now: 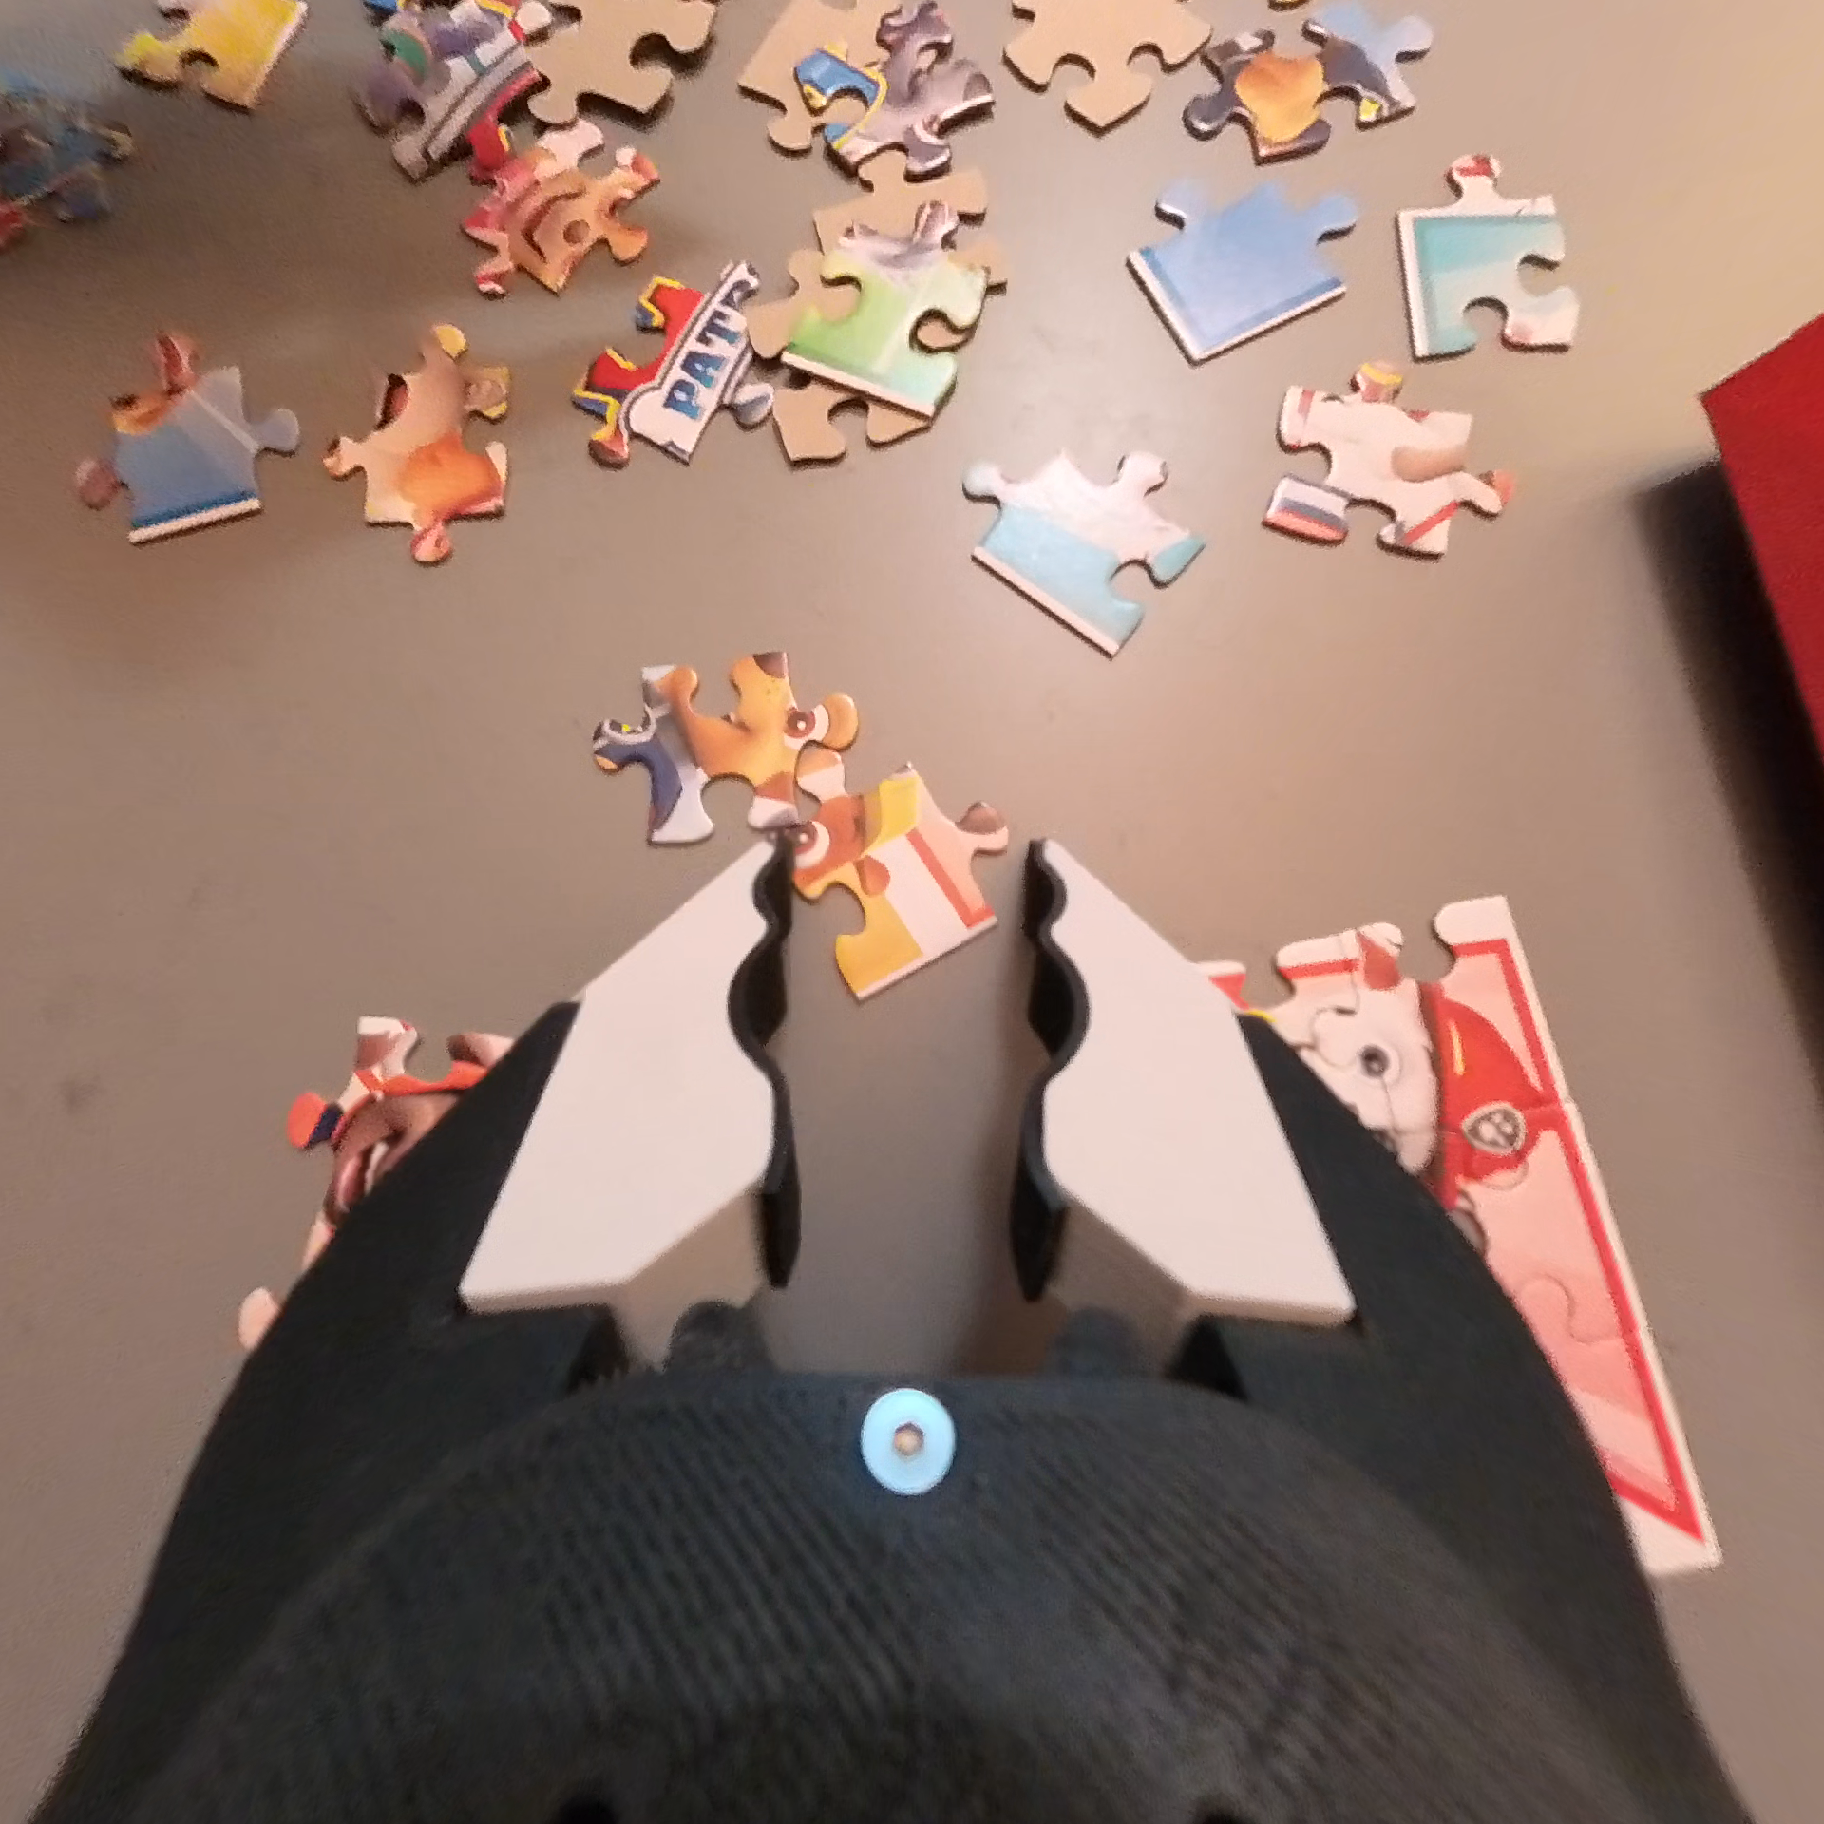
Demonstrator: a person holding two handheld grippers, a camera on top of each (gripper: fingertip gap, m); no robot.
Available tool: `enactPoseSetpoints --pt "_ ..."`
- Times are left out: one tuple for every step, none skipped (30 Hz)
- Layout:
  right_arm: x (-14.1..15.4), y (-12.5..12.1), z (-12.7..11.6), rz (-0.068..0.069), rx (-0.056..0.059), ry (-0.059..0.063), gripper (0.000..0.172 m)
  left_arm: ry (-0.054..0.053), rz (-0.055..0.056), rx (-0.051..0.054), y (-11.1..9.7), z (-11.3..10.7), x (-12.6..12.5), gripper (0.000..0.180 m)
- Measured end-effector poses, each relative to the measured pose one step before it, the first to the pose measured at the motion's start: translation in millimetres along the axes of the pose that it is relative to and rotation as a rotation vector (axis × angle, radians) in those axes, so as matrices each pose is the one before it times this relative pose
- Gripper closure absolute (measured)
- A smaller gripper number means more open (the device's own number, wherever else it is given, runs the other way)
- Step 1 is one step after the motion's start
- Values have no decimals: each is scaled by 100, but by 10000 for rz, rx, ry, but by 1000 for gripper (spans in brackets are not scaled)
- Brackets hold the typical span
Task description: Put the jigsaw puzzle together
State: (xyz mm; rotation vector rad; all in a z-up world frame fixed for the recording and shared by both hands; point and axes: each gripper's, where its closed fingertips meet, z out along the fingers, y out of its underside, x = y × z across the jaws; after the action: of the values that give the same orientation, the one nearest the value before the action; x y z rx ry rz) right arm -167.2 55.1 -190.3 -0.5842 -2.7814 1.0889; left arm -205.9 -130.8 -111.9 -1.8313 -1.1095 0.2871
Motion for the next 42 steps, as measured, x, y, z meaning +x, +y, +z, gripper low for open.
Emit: enactPoseSetpoints --pt "81 227 -159 -18 -46 158 130 82 16 -136 529 -69 182 162" --pt "-94 182 -167 49 -6 64 132 65 1 -184 651 -30 255 162" --pt "-134 175 -167 91 28 40 135 119 23 -190 704 17 432 162" --pt "-135 187 -169 80 63 58 137 189 77 -184 731 66 639 162" --pt "-162 209 -184 78 76 52 139 198 96 -197 755 132 726 162" --pt "-150 237 -217 83 57 65 139 208 92 -211 779 222 811 162" --pt "-120 266 -246 102 31 77 139 273 79 -224 804 321 972 162" --pt "-114 262 -249 112 19 83 139 278 93 -296 894 389 1031 162" --pt "-91 242 -230 105 17 96 139 194 115 -347 949 421 913 162" --pt "-82 204 -184 85 23 92 139 111 181 -312 843 410 771 162" --pt "-88 165 -152 59 28 74 139 -41 305 -231 446 383 466 160" --pt "-61 134 -122 39 24 61 138 -225 312 -143 19 259 115 159" --pt "-39 103 -95 34 2 53 138 -260 306 -59 -182 75 12 159" --pt "-11 103 -111 29 -41 61 138 -201 273 -54 -118 -54 53 159" --pt "-7 76 -127 3 -60 76 136 -121 240 -142 154 -115 118 157" --pt "-9 -4 -154 -33 -24 101 135 -91 217 -283 389 -111 61 154" --pt "-31 -180 -166 -45 83 97 133 -162 180 -358 426 -101 -148 150" --pt "-78 -362 -159 -23 184 49 133 -186 130 -250 231 -80 -194 148" --pt "-149 -438 -124 10 214 -7 133 -102 32 -48 -72 -32 53 148" --pt "-150 -431 -62 21 177 -23 133 143 -43 99 -243 38 608 147" --pt "-136 -378 -29 -6 121 -5 132 237 -89 95 -240 123 826 144" --pt "-127 -333 3 -48 80 19 132 119 -82 80 -216 170 665 140" --pt "-159 -300 9 -67 66 11 132 -24 -10 46 -100 136 388 138" --pt "-228 -298 20 -52 67 -23 132 -106 55 -49 125 114 171 135" --pt "-257 -282 35 -35 81 -52 132 -169 62 -150 378 96 -28 131" --pt "-277 -244 57 -34 76 -60 132 -142 75 -227 576 80 -84 127" --pt "-247 -158 79 -31 47 -53 132 -141 40 -224 643 55 -162 126" --pt "-234 -86 113 -15 21 -55 132 -155 3 -221 653 29 -260 124" --pt "-259 -72 149 1 15 -71 133 -167 -44 -158 564 -33 -325 123" --pt "-284 -66 176 2 14 -82 133 -47 -71 -37 356 -58 -156 123" --pt "-307 -46 210 -11 4 -80 133 65 -115 38 187 -59 9 123" --pt "-310 -62 221 -22 -2 -79 133 89 -95 32 140 21 44 123" --pt "-324 -89 248 -27 5 -83 133 32 -45 -9 125 102 -45 124" --pt "-339 -124 243 -32 8 -84 133 -71 10 43 -39 60 -151 127" --pt "-350 -139 234 -37 5 -86 133 -49 44 6 -43 53 -88 128" --pt "-372 -155 225 -43 6 -90 133 -36 59 -12 -48 64 -32 129" --pt "-358 -166 208 -57 6 -76 133 -3 69 -13 -17 32 37 130" --pt "-338 -150 190 -64 6 -60 133 28 36 -6 -27 23 84 132" --pt "-306 -133 179 -56 -6 -60 133 31 23 10 -50 21 76 133" --pt "-270 -89 183 -47 -18 -51 133 14 8 19 -28 28 49 134" --pt "-243 -78 179 -39 -13 -50 133 16 15 25 -54 33 59 135" --pt "-244 -83 189 -32 -3 -58 133 16 32 24 -52 32 49 137"
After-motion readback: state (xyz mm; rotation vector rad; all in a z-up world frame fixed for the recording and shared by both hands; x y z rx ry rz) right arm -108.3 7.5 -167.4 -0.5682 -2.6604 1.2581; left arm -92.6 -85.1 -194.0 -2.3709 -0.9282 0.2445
